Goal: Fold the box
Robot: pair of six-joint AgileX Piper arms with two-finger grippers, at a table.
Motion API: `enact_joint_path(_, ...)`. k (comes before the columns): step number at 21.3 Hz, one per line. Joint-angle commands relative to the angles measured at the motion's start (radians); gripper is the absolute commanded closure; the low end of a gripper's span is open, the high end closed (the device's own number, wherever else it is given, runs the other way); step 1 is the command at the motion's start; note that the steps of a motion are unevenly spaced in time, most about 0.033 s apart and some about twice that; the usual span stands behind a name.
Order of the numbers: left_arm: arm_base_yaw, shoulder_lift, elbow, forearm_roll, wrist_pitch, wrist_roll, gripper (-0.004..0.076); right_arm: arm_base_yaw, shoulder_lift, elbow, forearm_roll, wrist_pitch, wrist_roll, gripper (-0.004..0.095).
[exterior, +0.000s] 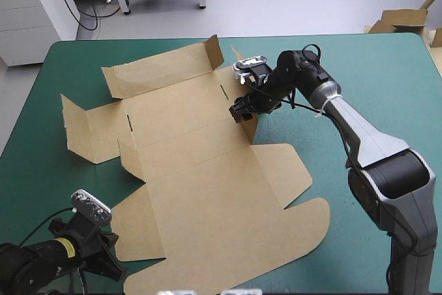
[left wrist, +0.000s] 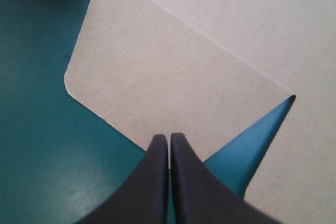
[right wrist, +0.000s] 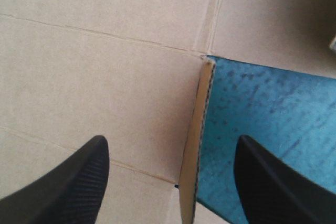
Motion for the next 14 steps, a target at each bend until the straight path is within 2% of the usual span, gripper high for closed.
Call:
enact_joint_path(1, -0.005, 0.003, -0.024, -0.013, -0.033, -0.003, 0.0731, 0.004, -0.033, -0.024, 0.009, -0.056, -0.012, 0.0333)
enact_joint_path(2, -0.005, 0.003, -0.024, -0.013, -0.033, -0.003, 0.0731, 0.006, -0.013, -0.024, 0.007, -0.058, -0.012, 0.0358)
enact_joint_path(9, -0.005, 0.003, -0.024, -0.013, -0.033, -0.003, 0.0731, 0.006, 0.023, -0.024, -0.024, -0.058, -0.027, 0.0362)
enact_joint_path(11, -0.005, 0.003, -0.024, -0.013, -0.033, -0.003, 0.0731, 0.006, 0.024, -0.024, -0.024, -0.062, -0.037, 0.0396)
enact_joint_path(13, -0.005, 0.003, -0.024, -0.013, -0.033, -0.003, 0.0731, 0.006, 0.024, -0.024, -0.025, -0.062, -0.038, 0.0499)
enact_joint_path(14, -0.005, 0.003, -0.024, -0.013, -0.033, -0.003, 0.0731, 0.006, 0.024, -0.024, -0.025, -0.060, -0.055, 0.0604)
